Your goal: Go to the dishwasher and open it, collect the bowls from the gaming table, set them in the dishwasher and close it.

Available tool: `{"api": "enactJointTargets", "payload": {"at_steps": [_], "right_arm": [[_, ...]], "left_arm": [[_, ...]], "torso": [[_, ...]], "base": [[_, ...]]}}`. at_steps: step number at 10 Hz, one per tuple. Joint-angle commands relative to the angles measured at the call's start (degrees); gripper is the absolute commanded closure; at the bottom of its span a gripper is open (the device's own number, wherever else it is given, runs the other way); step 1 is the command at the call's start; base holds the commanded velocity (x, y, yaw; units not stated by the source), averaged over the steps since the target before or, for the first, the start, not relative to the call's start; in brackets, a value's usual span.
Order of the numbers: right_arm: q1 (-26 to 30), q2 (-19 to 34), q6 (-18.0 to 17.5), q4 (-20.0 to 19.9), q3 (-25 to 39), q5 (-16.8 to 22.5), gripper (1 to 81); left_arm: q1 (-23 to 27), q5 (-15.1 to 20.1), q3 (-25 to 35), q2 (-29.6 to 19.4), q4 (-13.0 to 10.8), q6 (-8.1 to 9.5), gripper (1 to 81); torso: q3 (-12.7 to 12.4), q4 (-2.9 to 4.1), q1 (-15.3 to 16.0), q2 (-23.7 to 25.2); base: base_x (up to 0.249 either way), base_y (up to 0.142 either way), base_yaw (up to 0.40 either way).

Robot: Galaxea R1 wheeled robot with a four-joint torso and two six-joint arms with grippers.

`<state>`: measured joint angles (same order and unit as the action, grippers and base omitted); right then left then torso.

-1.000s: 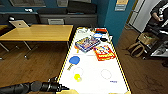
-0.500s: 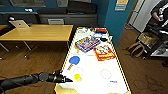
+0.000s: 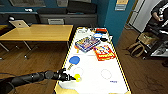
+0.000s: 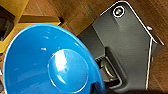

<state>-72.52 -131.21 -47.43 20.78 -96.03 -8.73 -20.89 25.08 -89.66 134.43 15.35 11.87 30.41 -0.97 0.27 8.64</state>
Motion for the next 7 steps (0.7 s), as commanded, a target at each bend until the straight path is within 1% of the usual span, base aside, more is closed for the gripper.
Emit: {"api": "enactJointTargets", "payload": {"at_steps": [1,2,7], "right_arm": [[2.0,2.4,0.1,1.2,1.6,2.2,81.1],[2.0,2.3,0.1,1.2,1.7,2.3,81.1],[2.1,1.8,0.1,1.3,1.8,2.5,81.1]], "left_arm": [[8.6,-5.4,-0.7,0.8,0.2,0.26,1.0],[9.2,-5.1,-2.1,2.2,-0.1,0.26,1.0],[9.3,-5.1,-5.5,5.9,-0.1,0.26,1.0]], "torso": [[0.0,0.0,0.0,0.0],[0.0,0.0,0.0,0.0],[0.0,0.0,0.0,0.0]], "base": [[0.0,0.0,0.0],[0.0,0.0,0.0],[0.0,0.0,0.0]]}}
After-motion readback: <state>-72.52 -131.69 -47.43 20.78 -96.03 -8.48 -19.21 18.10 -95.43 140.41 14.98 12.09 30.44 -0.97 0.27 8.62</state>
